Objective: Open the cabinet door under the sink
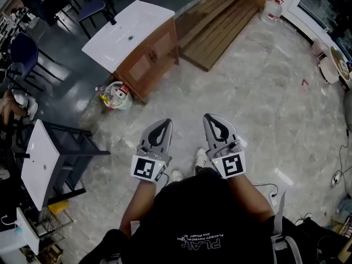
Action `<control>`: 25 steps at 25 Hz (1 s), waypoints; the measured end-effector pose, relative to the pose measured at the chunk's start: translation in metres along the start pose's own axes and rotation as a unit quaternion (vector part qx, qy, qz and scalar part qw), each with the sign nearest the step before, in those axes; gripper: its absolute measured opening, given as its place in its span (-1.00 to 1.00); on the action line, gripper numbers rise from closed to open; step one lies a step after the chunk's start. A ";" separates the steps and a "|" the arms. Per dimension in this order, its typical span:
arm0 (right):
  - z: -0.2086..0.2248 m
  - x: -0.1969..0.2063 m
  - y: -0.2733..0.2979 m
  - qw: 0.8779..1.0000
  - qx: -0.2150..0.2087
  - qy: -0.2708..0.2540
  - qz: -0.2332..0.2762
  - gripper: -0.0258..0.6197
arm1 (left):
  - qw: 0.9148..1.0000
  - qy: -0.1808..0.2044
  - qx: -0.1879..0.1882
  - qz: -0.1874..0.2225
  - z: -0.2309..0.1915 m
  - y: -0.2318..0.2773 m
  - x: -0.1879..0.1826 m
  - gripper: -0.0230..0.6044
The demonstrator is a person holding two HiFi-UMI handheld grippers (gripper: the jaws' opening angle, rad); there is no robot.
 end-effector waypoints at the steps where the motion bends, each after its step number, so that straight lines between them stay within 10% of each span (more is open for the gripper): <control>1: 0.007 0.000 0.003 1.000 -0.001 0.000 0.002 -0.85 | 1.000 0.001 -0.002 -0.001 -0.001 0.007 -0.001 -0.85; 25: 0.084 0.015 0.087 0.996 -0.073 0.031 0.030 -0.85 | 0.996 0.001 -0.082 -0.026 -0.046 0.098 -0.013 -0.85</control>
Point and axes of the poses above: the fingertips, and each gripper's own axes: y forward along the fingers, z to its right, x out of its underside, the point moved 4 cm from there along -y, backward along the fingers, and after that the axes turned 10 degrees about -z, right-handed, at the moved point
